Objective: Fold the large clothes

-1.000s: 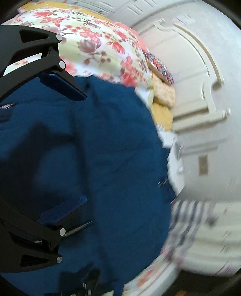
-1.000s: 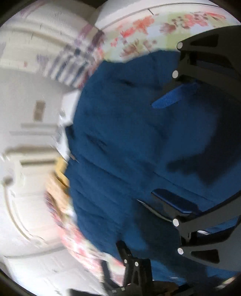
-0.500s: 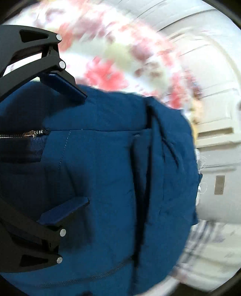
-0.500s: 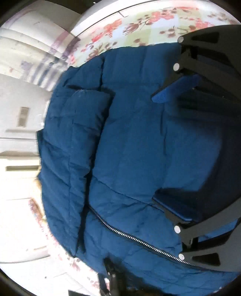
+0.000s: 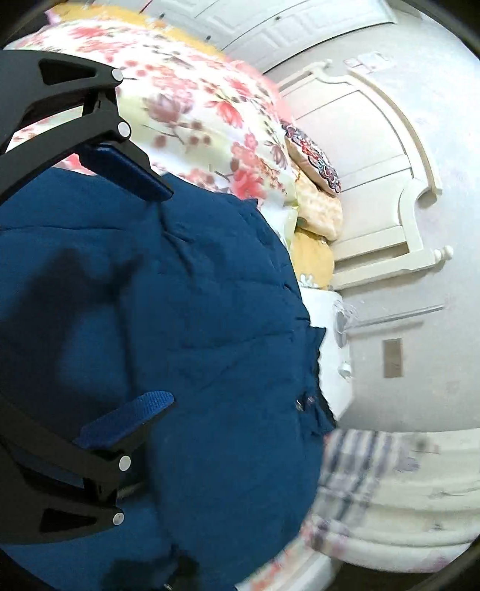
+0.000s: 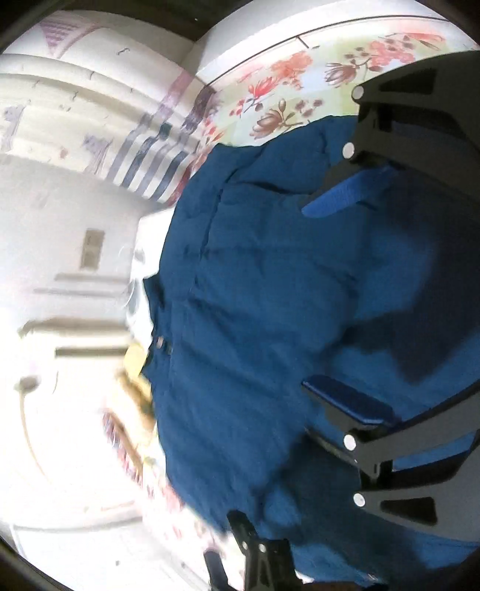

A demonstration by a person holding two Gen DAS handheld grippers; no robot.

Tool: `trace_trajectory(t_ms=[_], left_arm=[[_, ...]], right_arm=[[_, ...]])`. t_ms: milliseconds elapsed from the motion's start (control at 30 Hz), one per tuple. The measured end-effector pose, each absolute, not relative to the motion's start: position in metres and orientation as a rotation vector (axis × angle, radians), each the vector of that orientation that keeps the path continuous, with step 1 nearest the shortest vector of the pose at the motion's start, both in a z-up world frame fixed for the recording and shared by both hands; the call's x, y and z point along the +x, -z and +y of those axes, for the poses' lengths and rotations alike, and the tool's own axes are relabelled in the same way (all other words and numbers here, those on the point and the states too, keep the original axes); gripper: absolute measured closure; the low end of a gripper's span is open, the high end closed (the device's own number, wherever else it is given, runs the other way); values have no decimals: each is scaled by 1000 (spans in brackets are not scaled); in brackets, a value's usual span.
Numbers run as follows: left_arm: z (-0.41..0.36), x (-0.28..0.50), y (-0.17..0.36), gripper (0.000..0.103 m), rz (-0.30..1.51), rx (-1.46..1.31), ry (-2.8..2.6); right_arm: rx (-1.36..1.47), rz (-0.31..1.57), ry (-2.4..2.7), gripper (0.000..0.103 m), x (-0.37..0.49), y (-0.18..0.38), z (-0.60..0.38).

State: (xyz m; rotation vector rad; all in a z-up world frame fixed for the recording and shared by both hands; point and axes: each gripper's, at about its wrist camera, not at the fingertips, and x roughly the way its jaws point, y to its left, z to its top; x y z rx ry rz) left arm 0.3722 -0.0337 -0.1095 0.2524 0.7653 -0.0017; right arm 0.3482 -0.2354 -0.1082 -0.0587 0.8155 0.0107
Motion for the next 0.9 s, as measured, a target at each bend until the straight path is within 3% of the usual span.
trace_trajectory(t_ms=[167, 467, 700, 900], left_arm=[[-13, 385, 146, 4, 829, 197, 52], [-21, 389, 153, 4, 839, 204, 41], [-20, 390, 153, 4, 841, 194, 48], [-22, 391, 153, 4, 842, 203, 41]], right_arm=[[-93, 869, -17, 18, 357, 128, -245], [-33, 786, 10, 18, 393, 82, -258], [-16, 919, -33, 18, 454, 115, -277], [106, 813, 32, 17, 450, 92, -299]])
